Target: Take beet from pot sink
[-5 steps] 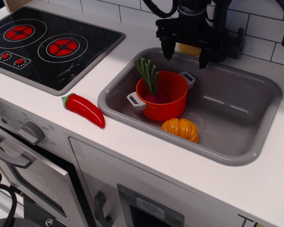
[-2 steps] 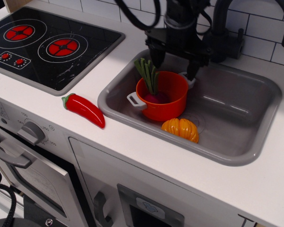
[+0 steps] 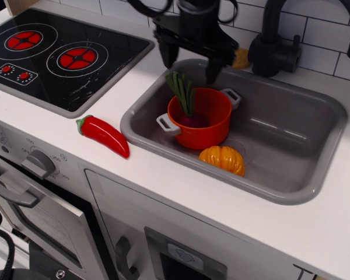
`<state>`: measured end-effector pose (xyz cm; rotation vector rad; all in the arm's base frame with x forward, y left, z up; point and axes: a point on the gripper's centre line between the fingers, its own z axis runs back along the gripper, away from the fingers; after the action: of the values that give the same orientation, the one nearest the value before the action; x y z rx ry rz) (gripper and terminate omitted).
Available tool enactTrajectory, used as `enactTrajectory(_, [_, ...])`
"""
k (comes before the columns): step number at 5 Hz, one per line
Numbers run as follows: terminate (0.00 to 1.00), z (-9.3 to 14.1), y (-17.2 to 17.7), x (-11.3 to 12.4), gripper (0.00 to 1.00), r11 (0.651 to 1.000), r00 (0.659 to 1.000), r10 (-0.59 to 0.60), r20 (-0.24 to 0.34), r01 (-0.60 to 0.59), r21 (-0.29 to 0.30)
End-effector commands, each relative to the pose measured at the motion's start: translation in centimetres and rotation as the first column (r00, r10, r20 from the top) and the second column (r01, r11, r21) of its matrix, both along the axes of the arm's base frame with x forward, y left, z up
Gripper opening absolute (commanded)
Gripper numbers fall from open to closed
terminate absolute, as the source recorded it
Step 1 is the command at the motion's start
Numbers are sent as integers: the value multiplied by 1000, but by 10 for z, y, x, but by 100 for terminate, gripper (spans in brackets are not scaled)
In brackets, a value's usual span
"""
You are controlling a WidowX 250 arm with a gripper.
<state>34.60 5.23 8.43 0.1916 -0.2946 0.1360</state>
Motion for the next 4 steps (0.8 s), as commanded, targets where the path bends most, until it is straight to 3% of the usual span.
enactTrajectory(1, [0,-9,3,2,100,998,998,69,11,-69,-4])
enactTrajectory(2, [0,-21,-3,5,100,993,997,77,12,-76,-86])
enactTrajectory(3, [0,-29,-5,6,100,989,994,106,10,-105,-103])
enactTrajectory(4, [0,-32,-3,8,0,986,992,127,1,-126,-109])
